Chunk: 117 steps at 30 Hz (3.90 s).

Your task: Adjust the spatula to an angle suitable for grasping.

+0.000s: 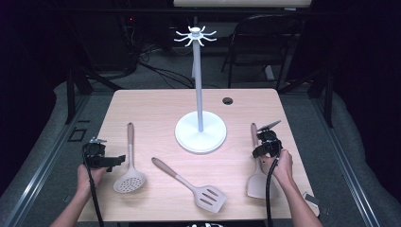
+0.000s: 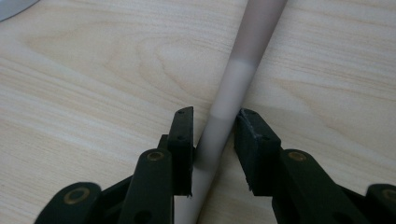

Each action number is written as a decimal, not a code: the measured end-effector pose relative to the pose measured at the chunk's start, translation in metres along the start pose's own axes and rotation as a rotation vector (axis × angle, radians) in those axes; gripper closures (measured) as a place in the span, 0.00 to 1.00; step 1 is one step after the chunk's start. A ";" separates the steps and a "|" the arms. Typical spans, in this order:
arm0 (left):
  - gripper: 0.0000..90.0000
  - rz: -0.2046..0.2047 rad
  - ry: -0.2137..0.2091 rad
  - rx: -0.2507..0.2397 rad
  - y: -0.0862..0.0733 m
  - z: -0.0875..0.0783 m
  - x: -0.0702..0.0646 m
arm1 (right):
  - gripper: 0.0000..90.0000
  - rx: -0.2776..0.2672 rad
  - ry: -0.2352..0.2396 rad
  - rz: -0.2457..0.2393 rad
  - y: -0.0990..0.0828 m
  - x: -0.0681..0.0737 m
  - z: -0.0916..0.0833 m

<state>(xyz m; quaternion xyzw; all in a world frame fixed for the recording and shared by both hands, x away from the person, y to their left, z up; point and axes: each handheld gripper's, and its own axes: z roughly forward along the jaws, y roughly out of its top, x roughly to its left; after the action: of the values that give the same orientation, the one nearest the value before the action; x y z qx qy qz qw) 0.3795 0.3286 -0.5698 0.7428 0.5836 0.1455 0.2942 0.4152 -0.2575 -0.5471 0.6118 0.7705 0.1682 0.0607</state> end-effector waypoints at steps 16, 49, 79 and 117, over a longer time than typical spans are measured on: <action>0.04 0.005 -0.010 0.007 0.000 -0.001 0.000 | 0.81 -0.007 0.035 0.039 -0.001 -0.003 0.000; 0.05 0.007 -0.020 -0.042 0.003 -0.011 -0.005 | 0.87 -0.269 0.124 -0.058 -0.007 0.017 -0.058; 0.05 0.022 -0.007 -0.129 0.009 -0.031 -0.010 | 0.87 -0.524 0.128 -0.234 -0.017 0.051 -0.106; 0.05 0.183 -0.166 -0.309 0.074 -0.065 -0.099 | 0.87 -0.528 0.119 -0.429 0.011 0.124 -0.103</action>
<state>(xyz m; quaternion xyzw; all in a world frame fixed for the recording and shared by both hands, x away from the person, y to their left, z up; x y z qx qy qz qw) 0.3734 0.2410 -0.4614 0.7481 0.4583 0.1977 0.4374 0.3644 -0.1551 -0.4326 0.3881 0.8137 0.3808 0.2057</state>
